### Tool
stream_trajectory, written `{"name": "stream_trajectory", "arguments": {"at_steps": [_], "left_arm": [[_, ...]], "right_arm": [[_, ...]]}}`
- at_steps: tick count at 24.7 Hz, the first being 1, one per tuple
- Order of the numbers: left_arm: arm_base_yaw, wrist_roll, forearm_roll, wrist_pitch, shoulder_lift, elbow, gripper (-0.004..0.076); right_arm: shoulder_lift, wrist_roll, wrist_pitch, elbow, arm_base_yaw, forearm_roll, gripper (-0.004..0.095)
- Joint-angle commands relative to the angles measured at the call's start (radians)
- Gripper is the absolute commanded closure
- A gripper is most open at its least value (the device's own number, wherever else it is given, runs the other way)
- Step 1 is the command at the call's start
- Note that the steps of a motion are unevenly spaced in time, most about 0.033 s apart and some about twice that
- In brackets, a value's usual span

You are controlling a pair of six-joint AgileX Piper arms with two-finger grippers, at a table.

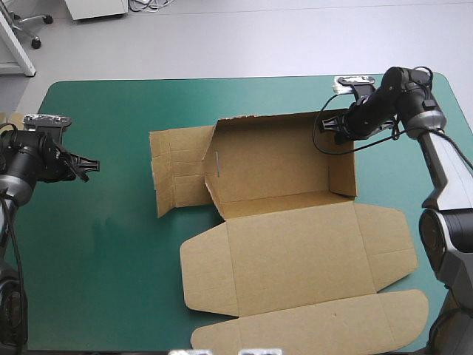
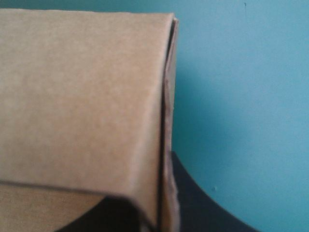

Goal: Fold the box

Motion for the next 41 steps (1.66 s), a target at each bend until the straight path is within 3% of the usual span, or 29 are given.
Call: {"name": "stream_trajectory", "arguments": {"at_steps": [1, 5, 8, 14, 15, 18, 21, 27, 29, 35, 41], "left_arm": [[0.003, 0.0, -0.002, -0.028, -0.035, -0.026, 0.0491], [0.003, 0.023, -0.029, -0.032, -0.035, -0.026, 0.0491], [0.003, 0.023, -0.032, -0.032, -0.035, -0.026, 0.0491], [0.003, 0.023, -0.032, -0.032, -0.035, -0.026, 0.0492], [0.003, 0.023, -0.036, -0.032, -0.035, -0.026, 0.0492], [0.003, 0.024, -0.053, -0.03, -0.037, -0.026, 0.0492], [0.003, 0.047, -0.086, -0.022, -0.037, -0.024, 0.0493], [0.003, 0.05, -0.086, -0.017, -0.038, -0.024, 0.0496], [0.003, 0.05, -0.086, -0.017, -0.038, -0.024, 0.0499], [0.003, 0.052, -0.08, -0.024, -0.038, -0.024, 0.0508], [0.003, 0.052, -0.082, -0.024, -0.038, -0.024, 0.0508]], "right_arm": [[-0.045, -0.032, -0.077, -0.029, 0.0, 0.035, 0.0766], [-0.045, -0.046, -0.116, -0.031, 0.0, 0.06, 0.0422], [-0.045, -0.047, -0.135, -0.039, 0.0, 0.079, 0.0284], [-0.047, -0.041, -0.047, -0.097, 0.0, 0.056, 0.0291], [-0.054, -0.041, 0.014, -0.123, 0.0, 0.048, 0.0308], [-0.112, -0.014, 0.052, -0.117, -0.002, 0.056, 0.0355], [-0.257, -0.041, 0.052, -0.013, -0.002, 0.124, 0.0383], [-0.435, -0.05, 0.05, 0.174, -0.002, 0.094, 0.0383], [-0.435, -0.059, 0.008, 0.174, 0.001, 0.067, 0.0377], [-0.424, 0.018, -0.126, 0.174, 0.102, -0.186, 0.0314], [-0.347, 0.087, -0.224, 0.174, 0.166, -0.264, 0.0249]]}}
